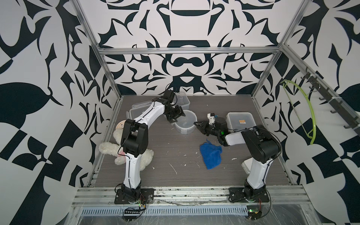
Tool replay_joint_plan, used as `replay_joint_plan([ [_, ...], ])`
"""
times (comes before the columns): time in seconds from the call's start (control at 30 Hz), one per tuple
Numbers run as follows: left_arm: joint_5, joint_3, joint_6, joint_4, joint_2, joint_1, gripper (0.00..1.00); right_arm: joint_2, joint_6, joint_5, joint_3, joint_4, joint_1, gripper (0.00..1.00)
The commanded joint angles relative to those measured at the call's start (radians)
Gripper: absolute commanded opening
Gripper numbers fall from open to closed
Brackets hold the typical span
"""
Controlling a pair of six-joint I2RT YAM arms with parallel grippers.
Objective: Wipe the insides of the lunch boxes
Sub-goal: Open the fastener of the lunch box.
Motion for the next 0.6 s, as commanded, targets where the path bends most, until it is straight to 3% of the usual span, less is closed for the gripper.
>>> replay_joint_plan([
  [0.0,0.031,0.045,0.023,-0.053,0.1,-0.023,0.71,-0.056,-0.285,0.034,0.06,-0.438,0.036,0.0],
  [0.2,0.065,0.268,0.02,-0.127,0.105,-0.03,0.72,-0.009,-0.297,-0.024,0.1,-0.522,0.029,0.0],
  [0.33,0.074,0.366,0.0,-0.102,0.118,-0.033,0.73,0.053,-0.185,-0.132,0.079,-0.355,0.016,0.0],
  [0.57,0.123,0.467,-0.023,-0.063,0.213,-0.057,0.73,0.092,-0.054,-0.21,0.046,-0.163,-0.008,0.0],
])
